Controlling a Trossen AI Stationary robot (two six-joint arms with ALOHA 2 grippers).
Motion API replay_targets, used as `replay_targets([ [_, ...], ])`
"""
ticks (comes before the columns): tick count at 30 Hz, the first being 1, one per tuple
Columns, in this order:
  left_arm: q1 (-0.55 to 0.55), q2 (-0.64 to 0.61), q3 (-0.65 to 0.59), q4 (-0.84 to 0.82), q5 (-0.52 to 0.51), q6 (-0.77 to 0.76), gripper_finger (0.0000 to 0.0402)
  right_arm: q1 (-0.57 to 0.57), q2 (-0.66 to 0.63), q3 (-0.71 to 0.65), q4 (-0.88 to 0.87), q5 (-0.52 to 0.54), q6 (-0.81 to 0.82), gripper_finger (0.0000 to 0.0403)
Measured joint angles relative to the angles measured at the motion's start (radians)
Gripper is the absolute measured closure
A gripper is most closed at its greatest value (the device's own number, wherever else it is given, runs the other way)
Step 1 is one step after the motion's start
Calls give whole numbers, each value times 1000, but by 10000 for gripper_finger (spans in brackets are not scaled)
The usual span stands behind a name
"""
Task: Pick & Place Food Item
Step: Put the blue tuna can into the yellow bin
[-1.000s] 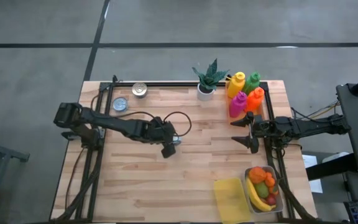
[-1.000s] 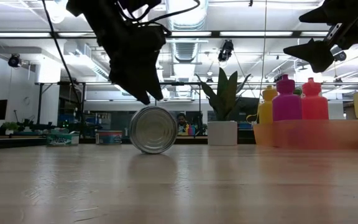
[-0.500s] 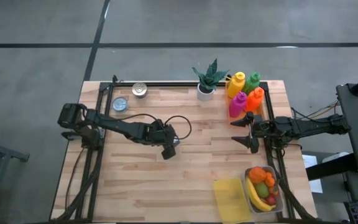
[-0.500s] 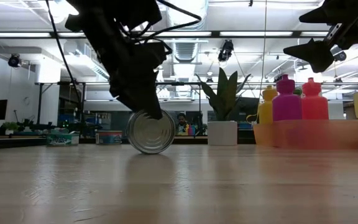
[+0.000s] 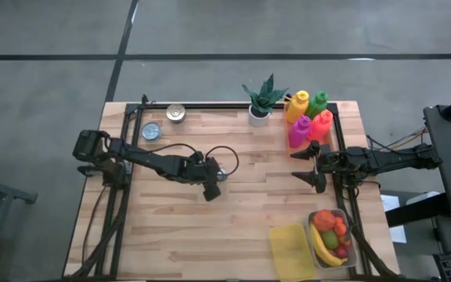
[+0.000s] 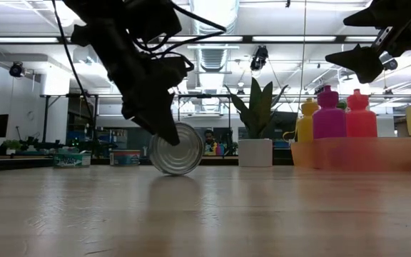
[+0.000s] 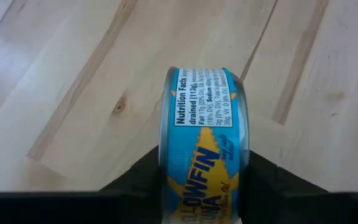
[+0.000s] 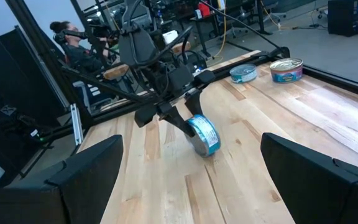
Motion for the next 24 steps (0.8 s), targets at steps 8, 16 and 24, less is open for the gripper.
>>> replay_targets([
  [8,-1,-19,0,29,8,-32,261,0,0,0,0,0,0,24],
  [16,-2,-98,27,39,80,-54,261,0,0,0,0,0,0,24],
  [24,-28,-159,123,39,118,-122,261,0,0,0,0,0,0,24],
])
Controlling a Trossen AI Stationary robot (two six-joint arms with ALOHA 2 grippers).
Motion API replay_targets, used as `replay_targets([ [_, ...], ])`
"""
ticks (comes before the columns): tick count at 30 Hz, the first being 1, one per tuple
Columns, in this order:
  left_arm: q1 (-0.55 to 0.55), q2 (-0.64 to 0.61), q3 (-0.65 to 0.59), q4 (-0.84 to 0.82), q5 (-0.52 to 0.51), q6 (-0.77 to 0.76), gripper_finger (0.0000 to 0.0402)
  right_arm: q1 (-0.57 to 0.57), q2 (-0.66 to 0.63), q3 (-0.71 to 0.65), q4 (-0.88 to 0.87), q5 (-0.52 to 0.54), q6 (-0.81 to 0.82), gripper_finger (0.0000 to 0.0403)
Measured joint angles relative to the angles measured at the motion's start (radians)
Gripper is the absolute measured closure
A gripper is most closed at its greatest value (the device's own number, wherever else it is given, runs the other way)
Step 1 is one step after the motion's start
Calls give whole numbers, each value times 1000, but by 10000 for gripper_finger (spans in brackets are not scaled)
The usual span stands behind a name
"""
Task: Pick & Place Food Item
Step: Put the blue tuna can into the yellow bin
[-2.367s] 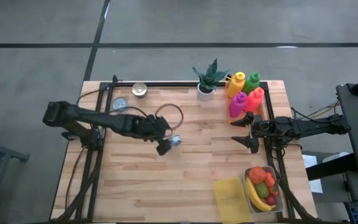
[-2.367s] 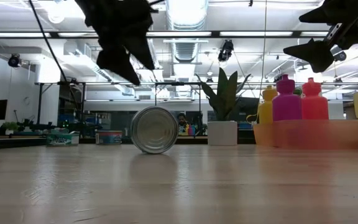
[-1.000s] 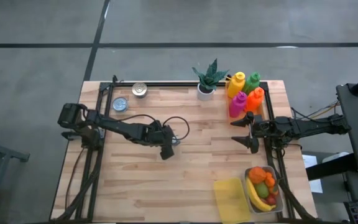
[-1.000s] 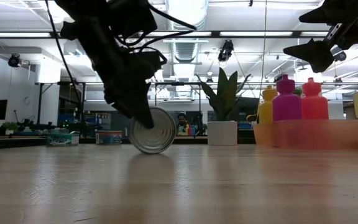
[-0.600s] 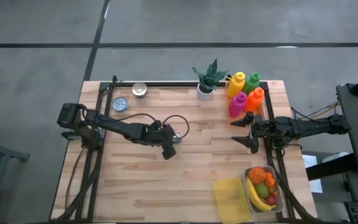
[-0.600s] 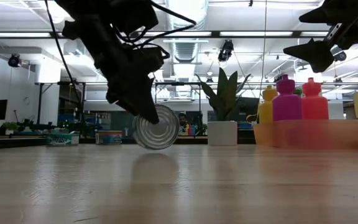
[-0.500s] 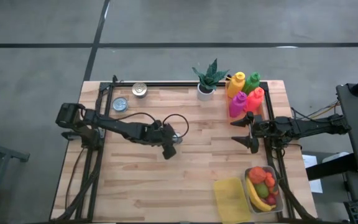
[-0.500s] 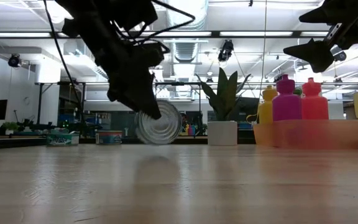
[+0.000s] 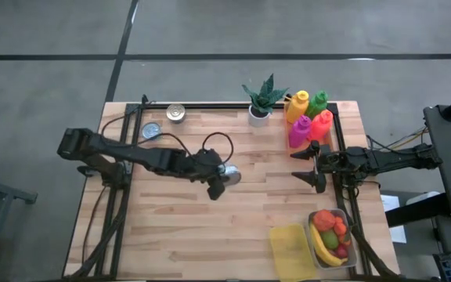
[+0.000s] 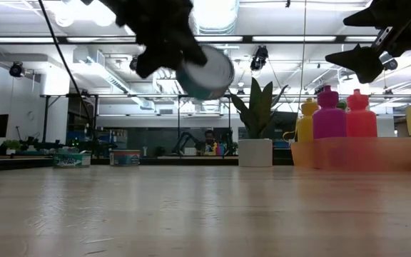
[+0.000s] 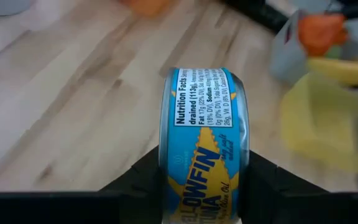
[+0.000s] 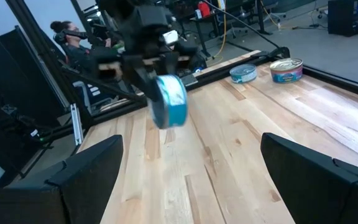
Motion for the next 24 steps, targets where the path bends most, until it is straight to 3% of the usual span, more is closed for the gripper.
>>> replay_targets([
  [9,-173,23,91,142,-226,-47,261,0,0,0,0,0,0,24],
  [15,-256,81,190,205,-256,-42,261,0,4,0,-1,0,0,24],
  [24,-327,336,503,140,-305,-27,261,0,31,0,0,-5,0,24],
])
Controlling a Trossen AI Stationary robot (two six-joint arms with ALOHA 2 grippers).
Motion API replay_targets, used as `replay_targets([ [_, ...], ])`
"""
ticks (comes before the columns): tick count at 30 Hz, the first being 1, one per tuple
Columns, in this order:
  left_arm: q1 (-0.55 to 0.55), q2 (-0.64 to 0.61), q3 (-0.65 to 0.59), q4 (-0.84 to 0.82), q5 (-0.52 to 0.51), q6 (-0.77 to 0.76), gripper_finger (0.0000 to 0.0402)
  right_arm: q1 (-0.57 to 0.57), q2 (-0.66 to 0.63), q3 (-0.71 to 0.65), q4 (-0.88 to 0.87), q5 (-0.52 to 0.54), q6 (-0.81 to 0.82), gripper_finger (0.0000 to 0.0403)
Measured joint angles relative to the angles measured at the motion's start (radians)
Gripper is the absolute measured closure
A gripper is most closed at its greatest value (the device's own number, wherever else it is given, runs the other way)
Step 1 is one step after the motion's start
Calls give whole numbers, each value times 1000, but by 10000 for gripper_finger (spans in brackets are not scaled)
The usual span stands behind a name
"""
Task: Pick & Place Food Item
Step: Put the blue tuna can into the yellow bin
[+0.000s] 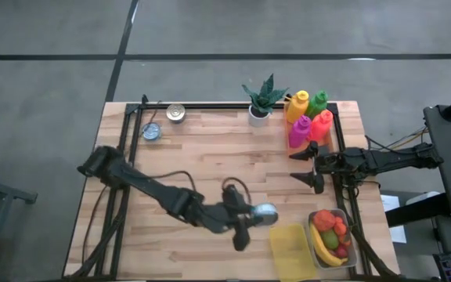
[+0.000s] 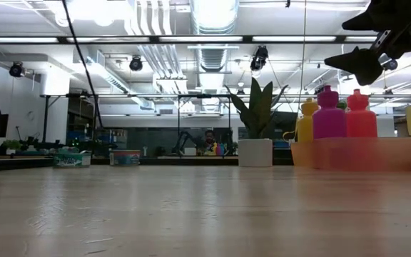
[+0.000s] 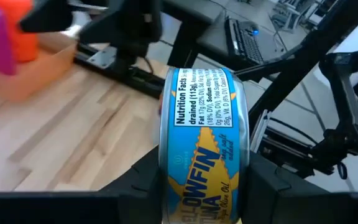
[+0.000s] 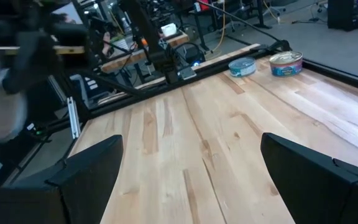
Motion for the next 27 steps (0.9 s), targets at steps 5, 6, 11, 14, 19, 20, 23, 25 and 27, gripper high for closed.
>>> replay_targets([
  [5,-7,159,194,-54,8,20,261,0,9,0,-1,-1,0,24],
  [6,-7,189,228,-69,14,21,261,0,9,0,-1,-2,0,24],
  [11,-3,304,344,-92,30,25,261,0,10,0,-1,-2,0,24],
  [14,2,362,373,-77,30,51,261,0,13,0,0,-3,0,24],
  [19,2,440,380,-37,44,42,261,0,16,0,-1,-4,0,24],
  [20,2,450,373,-24,47,42,261,0,15,0,0,-4,0,24],
  [23,2,474,361,-2,56,41,261,0,14,0,0,-4,0,24],
  [25,2,489,358,8,55,42,261,0,14,0,0,-4,0,24],
  [27,5,504,358,8,55,41,261,0,15,0,-1,-4,0,24],
])
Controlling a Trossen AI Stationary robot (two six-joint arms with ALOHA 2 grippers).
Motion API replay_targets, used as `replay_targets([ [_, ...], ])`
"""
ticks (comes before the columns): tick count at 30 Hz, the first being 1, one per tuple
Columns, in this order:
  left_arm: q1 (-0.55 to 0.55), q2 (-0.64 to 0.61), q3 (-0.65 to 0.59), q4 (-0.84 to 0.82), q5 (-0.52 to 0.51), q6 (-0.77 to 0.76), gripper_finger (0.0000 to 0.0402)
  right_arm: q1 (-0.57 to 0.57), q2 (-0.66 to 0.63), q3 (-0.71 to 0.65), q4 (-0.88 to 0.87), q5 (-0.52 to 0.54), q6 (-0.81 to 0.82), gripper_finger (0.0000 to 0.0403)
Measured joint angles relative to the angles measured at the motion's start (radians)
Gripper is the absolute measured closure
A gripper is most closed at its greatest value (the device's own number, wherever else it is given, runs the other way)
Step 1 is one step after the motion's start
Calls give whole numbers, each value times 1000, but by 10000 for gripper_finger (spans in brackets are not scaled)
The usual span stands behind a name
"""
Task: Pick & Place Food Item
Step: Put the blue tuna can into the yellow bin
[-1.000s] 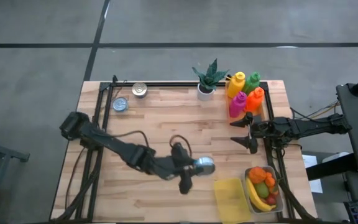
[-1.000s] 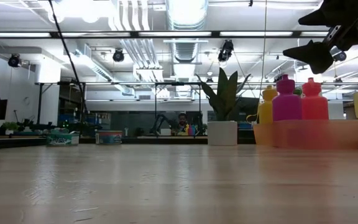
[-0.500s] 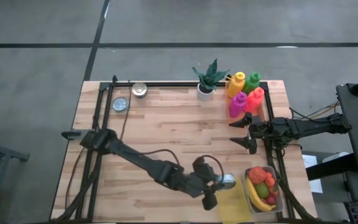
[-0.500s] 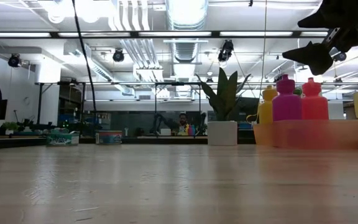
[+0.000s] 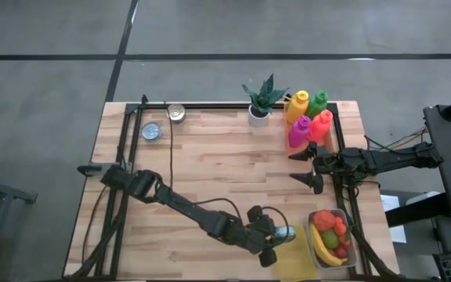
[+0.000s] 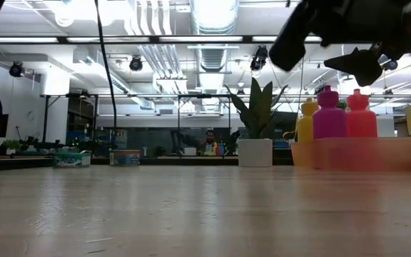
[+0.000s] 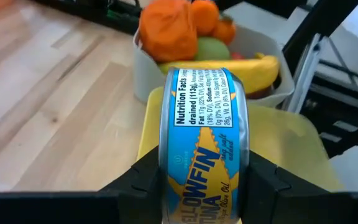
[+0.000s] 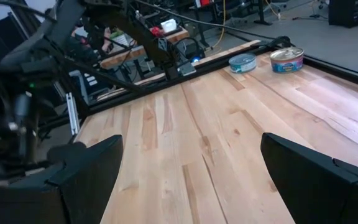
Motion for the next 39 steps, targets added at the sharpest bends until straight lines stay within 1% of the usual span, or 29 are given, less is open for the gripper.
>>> replay_targets([
  [9,28,23,-3,-12,9,-2,261,0,-1,0,0,0,0,24],
  [15,44,24,-29,-3,46,-3,261,0,-1,0,0,0,0,24],
  [18,45,29,-52,19,73,-30,261,0,-1,0,0,0,0,24],
  [24,44,31,-95,64,77,-29,261,0,-1,0,0,0,0,24],
  [32,45,31,-98,64,77,-29,261,0,-1,0,0,0,0,24],
  [34,45,30,-98,63,77,-29,246,0,-1,0,0,0,0,24],
  [37,44,30,-99,64,85,-29,193,0,-1,0,0,0,0,24],
  [39,44,30,-98,64,89,-29,167,0,-1,0,0,0,0,24],
])
